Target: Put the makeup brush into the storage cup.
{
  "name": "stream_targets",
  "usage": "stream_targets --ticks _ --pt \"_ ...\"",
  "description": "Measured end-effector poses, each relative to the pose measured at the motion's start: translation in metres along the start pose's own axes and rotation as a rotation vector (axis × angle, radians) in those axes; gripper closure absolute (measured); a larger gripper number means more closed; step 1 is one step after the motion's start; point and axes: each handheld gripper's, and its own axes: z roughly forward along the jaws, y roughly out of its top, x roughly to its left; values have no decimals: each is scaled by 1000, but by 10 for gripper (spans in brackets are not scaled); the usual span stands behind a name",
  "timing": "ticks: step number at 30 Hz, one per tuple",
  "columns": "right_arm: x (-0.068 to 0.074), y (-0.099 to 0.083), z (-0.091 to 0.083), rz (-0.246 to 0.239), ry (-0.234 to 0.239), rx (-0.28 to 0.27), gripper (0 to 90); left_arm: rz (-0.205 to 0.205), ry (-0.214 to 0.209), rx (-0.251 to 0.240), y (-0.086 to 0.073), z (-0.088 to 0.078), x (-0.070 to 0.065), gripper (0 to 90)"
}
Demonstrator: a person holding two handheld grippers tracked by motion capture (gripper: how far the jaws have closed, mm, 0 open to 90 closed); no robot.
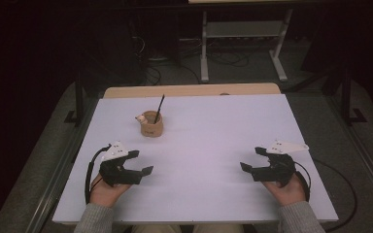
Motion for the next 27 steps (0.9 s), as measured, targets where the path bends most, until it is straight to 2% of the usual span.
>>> stream_targets --ticks 20,27 --pt "1 -2 0 -1 5 -1 172 -4 12 -22 -9 -8 -1 178" --pt "1 -4 1 0 13 6 172 0 20 -14 -13 -10 1 178"
